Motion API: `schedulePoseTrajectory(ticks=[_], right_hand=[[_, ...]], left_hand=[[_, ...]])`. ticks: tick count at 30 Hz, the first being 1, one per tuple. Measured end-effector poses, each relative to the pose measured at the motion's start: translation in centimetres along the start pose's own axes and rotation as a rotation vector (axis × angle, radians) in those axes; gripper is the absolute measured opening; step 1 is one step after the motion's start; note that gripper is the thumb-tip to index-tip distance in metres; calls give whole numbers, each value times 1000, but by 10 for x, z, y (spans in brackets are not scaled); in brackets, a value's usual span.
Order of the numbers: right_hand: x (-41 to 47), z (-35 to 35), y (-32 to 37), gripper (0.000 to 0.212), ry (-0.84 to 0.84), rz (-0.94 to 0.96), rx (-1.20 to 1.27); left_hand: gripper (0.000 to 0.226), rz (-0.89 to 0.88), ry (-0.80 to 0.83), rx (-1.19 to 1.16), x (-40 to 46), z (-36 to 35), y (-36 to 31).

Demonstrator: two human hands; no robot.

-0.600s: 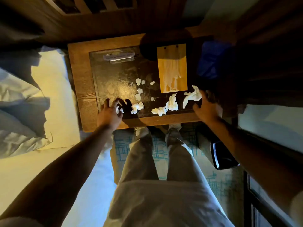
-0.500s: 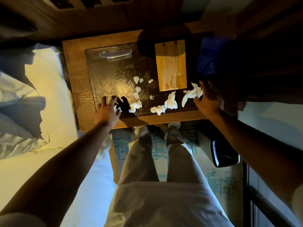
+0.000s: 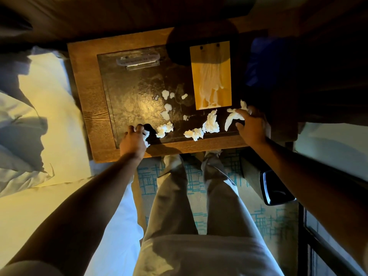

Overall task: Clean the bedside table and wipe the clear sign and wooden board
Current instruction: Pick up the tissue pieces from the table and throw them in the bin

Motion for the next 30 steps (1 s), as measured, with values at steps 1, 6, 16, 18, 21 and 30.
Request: schedulePoseTrajectory(ticks=[1,6,16,18,21,30], right_hand=[[0,0,0,50,12,-13,14],[-2,-10,-3,41,52,-92,64],[-10,4,16,25,-62,-137,268],[-8,11,30,20,-58,-53,242],[-9,15,54,39,-18,72,216],[0,-14,68,42,188,17,39]], left_hand=[[49,-23,8,-2,0,-2,-1],[46,-59,36,-29,-1,-9,1],[30,-340,-69,-166,1,5,-6],[29,-418,-115,-203,-4,10,-14],[23,-437,-132,-214,-5,9,-21],[51,-434,-6,-273,3,-15,-32]])
Point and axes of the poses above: each hand's wrist, its own x-axis towards the middle knuckle, its own z-axis out of the back of the hand, y = z × x, the point moved 1 cm from there along x, towards the middle knuckle, and after that the axes turned 12 degrees about z, right-handed, at the moved point
